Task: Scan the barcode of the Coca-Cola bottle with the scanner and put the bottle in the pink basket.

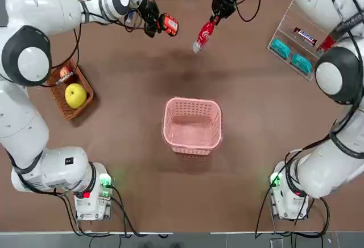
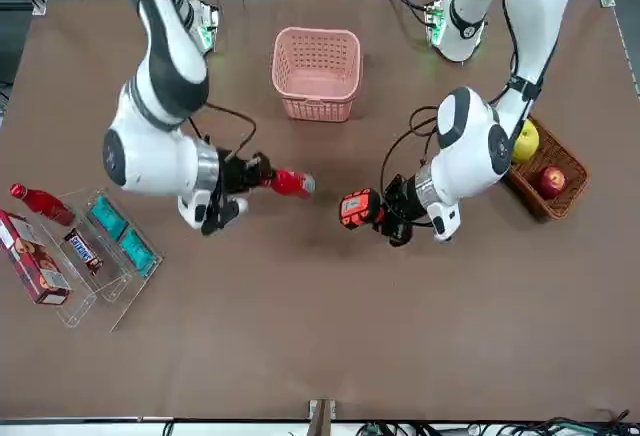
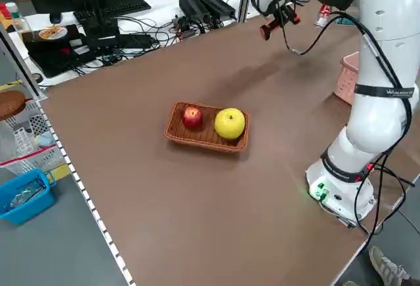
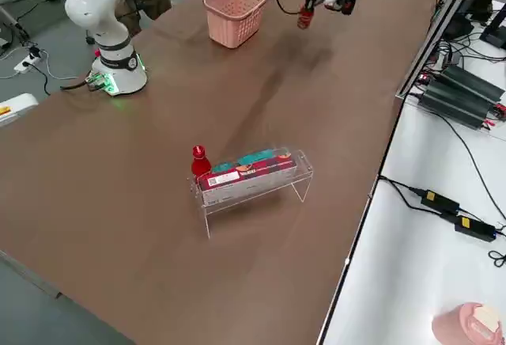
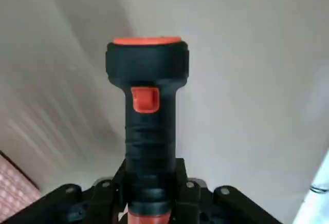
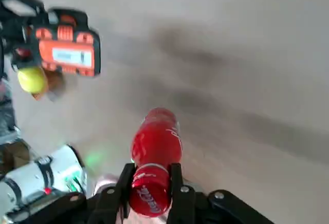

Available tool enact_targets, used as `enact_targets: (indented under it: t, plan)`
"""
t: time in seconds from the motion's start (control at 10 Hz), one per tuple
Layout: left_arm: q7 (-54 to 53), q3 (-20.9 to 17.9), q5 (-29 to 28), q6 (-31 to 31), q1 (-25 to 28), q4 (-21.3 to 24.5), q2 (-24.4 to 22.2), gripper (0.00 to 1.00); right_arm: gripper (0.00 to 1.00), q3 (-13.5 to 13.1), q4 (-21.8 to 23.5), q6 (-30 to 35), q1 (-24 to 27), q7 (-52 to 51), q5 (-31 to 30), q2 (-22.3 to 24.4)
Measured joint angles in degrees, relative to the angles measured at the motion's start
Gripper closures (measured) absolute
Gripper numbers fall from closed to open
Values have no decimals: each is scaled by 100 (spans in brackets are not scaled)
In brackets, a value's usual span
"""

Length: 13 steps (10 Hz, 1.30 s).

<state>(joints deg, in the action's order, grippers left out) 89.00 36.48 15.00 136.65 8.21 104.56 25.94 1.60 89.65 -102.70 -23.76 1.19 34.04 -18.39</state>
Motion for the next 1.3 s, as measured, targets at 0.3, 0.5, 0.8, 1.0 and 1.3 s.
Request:
enact_targets:
  t: [0.3, 0.5, 0.8, 1.0, 1.3]
  plan:
    - [822, -243, -1134, -330, 241, 209, -49, 64, 67, 46, 11, 1009, -636, 1037, -671, 775]
    - [1727, -370, -1850, -348, 317, 403, -49, 64, 67, 71, 25, 1422, -1200, 1724, -988, 1234]
    - [2873, -392, -2886, -353, 447, 713, -43, 64, 67, 105, 123, 1513, -2340, 3002, -1491, 1443]
    - [2927, -397, -3521, -228, 667, 1007, 10, 64, 67, 124, 210, 1255, -3126, 3753, -2018, 1425]
    - [2628, -394, -3764, 268, 844, 1284, 203, 64, 67, 115, 352, 564, -3622, 4246, -2426, 1161]
